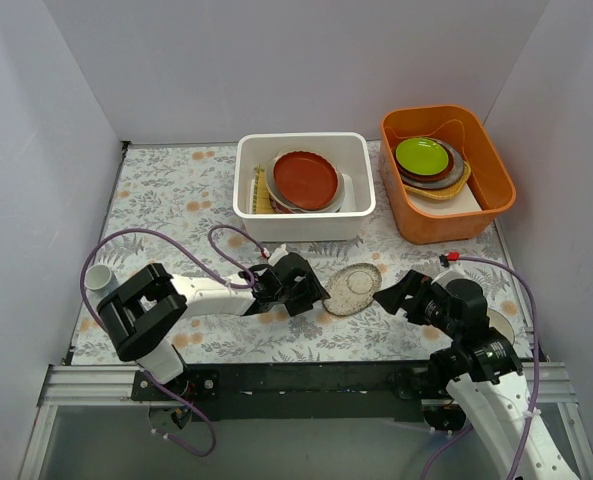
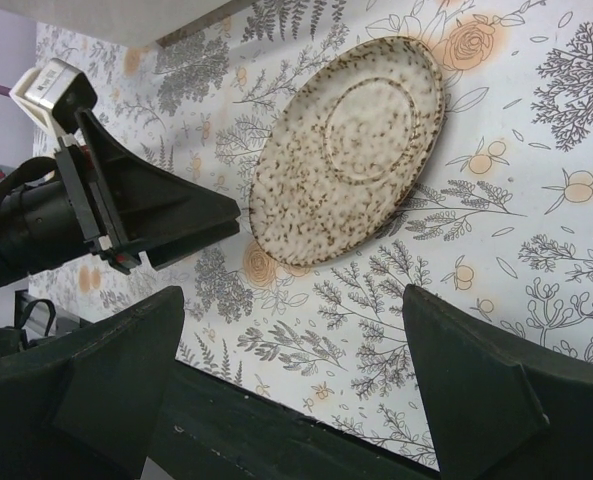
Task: Place the plates into the plastic bin on the countertop
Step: Move the plate to the center of the board.
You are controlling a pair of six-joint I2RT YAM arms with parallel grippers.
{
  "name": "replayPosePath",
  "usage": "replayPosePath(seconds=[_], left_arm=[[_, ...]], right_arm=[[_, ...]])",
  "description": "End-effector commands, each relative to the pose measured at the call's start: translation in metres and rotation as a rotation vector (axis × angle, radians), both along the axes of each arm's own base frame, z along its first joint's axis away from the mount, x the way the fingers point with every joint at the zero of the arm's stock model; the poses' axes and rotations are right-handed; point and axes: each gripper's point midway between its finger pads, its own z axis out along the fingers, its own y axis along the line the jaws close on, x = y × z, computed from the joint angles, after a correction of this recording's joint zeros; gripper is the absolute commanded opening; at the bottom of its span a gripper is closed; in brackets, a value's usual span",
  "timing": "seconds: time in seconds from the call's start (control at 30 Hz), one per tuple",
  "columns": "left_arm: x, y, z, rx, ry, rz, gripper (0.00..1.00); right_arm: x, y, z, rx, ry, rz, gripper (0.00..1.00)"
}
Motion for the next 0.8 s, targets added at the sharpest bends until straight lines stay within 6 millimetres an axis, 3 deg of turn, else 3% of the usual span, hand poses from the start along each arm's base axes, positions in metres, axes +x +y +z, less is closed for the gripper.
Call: replayPosePath(seconds=[0.0, 0.4, 0.67, 0.77], left_arm=[[0.006, 0.013, -0.009, 0.099, -0.038, -0.006, 0.55], [0.005, 0.009, -0.052, 0.153, 0.000, -0.035, 0.42], [-0.004, 0.015, -0.078, 0.167, 0.045, -0.039, 0.09], [-0.009, 0.016, -0.085, 0.165, 0.065, -0.043, 0.02]], right_arm=[[0.005, 0.006, -0.001, 0.022, -0.025, 0.020, 0.97], [0.003, 0.012, -0.015, 0.051, 0.008, 0.034, 0.96], [0.002, 0.012, -0.019, 0.058, 0.015, 0.033, 0.96], [0.001, 0.011, -0.021, 0.054, 0.018, 0.030, 0.96]])
